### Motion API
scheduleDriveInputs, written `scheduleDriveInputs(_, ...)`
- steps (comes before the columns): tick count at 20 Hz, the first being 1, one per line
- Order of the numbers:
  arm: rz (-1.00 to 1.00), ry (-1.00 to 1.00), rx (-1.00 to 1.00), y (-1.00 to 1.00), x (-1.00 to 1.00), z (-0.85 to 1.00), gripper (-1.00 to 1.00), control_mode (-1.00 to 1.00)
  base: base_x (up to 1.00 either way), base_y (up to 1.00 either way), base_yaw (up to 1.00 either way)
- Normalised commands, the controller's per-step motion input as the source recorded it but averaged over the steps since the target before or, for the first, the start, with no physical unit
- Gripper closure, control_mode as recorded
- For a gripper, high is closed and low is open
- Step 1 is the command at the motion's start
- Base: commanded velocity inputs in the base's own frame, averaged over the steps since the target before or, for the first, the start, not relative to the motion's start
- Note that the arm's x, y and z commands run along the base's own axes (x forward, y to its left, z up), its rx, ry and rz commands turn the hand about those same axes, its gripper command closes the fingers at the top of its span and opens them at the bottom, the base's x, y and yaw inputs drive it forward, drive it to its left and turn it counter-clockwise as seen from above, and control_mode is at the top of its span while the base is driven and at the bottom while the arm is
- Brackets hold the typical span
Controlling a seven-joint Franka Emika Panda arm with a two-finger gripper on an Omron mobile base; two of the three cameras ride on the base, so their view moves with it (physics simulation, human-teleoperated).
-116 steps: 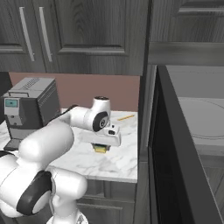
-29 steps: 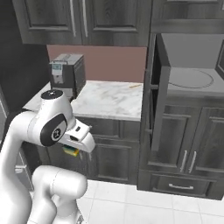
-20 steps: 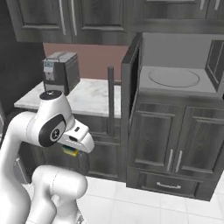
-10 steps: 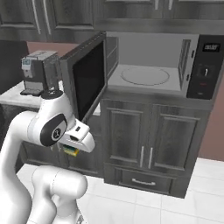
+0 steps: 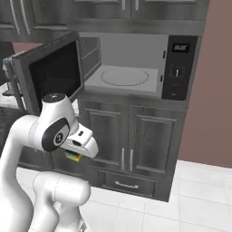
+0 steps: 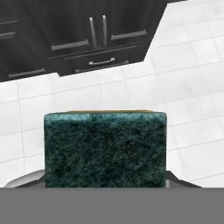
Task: Place the sponge inside the microwave to prepare for sanitizing.
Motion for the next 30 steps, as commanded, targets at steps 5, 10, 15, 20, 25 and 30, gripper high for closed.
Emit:
scheduleDriveInputs(5,0.00,0.00,0.00,0.00,0.00,0.00,1.00,1.00,0.64,-0.57,0.07)
scheduleDriveInputs(10,0.00,0.00,0.00,0.00,0.00,0.00,1.00,1.00,0.84,-0.43,0.19)
scheduleDriveInputs(15,0.00,0.00,0.00,0.00,0.00,0.00,1.00,1.00,0.64,-0.25,0.23)
scheduleDriveInputs(20,0.00,0.00,0.00,0.00,0.00,0.00,1.00,1.00,0.44,-0.19,0.21)
scheduleDriveInputs(25,0.00,0.00,0.00,0.00,0.00,0.00,1.00,1.00,0.41,-0.18,0.19)
scheduleDriveInputs(30,0.00,0.00,0.00,0.00,0.00,0.00,1.00,1.00,0.52,-0.35,0.22)
